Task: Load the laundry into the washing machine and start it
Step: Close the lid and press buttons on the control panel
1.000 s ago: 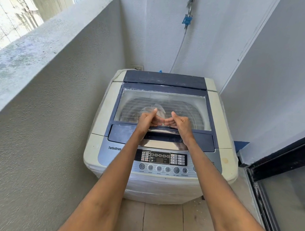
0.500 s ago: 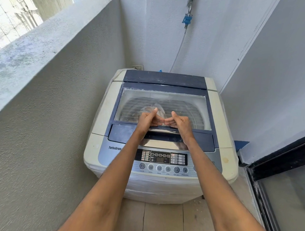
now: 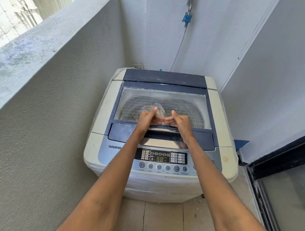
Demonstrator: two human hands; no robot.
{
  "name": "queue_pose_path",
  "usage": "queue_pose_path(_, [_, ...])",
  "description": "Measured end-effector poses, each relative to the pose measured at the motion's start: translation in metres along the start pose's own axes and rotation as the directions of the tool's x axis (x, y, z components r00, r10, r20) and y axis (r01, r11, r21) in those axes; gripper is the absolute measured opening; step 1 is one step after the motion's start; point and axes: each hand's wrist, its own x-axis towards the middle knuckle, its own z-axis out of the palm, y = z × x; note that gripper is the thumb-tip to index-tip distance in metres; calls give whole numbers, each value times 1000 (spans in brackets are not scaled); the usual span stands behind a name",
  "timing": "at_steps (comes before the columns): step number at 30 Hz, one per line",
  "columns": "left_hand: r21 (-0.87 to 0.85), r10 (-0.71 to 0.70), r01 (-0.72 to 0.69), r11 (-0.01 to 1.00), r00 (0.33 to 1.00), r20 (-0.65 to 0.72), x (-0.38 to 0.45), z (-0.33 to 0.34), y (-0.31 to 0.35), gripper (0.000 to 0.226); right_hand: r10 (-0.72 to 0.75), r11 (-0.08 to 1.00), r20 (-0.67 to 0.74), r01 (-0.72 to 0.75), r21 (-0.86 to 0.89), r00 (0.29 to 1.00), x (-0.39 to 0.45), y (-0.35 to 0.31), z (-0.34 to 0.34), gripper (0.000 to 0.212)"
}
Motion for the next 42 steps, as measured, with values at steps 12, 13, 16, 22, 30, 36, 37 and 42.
queue_pose_path(12, [2, -3, 3, 1000, 1000, 4, 0, 0, 1, 50, -4, 1000, 4, 4, -6, 1000, 1, 1, 0, 42])
queue_pose_path(13, [3, -3, 3, 1000, 1000, 6, 0, 0, 0, 50, -5, 1000, 2, 5, -8, 1000, 1, 2, 0, 42])
queue_pose_path(16, [11, -2, 2, 1000, 1000, 9, 0, -1, -1, 50, -10, 1000, 2, 10, -18, 1000, 1, 1, 0, 43])
queue_pose_path(22, [9, -4, 4, 1000, 1000, 5, 1, -1, -1, 50, -5, 1000, 0, 5, -17, 1000, 2, 3, 0, 44])
queue_pose_path(30, [2, -5, 5, 1000, 1000, 2, 0, 0, 1, 50, 8, 1000, 0, -8, -12, 1000, 1, 1, 0, 44])
queue_pose_path(36, [7, -5, 5, 1000, 1000, -4, 0, 1, 1, 49, 7, 1000, 3, -7, -17, 1000, 0, 0, 1, 43])
queue_pose_path(37, [2, 0, 0, 1000, 1000, -8, 0, 1, 0, 49, 0, 1000, 0, 0, -13, 1000, 0, 0, 1, 43])
queue_pose_path(42, [-6, -8, 8, 1000, 1000, -20, 0, 0, -1, 46, 26, 1000, 4, -26, 8, 1000, -4, -5, 1, 40])
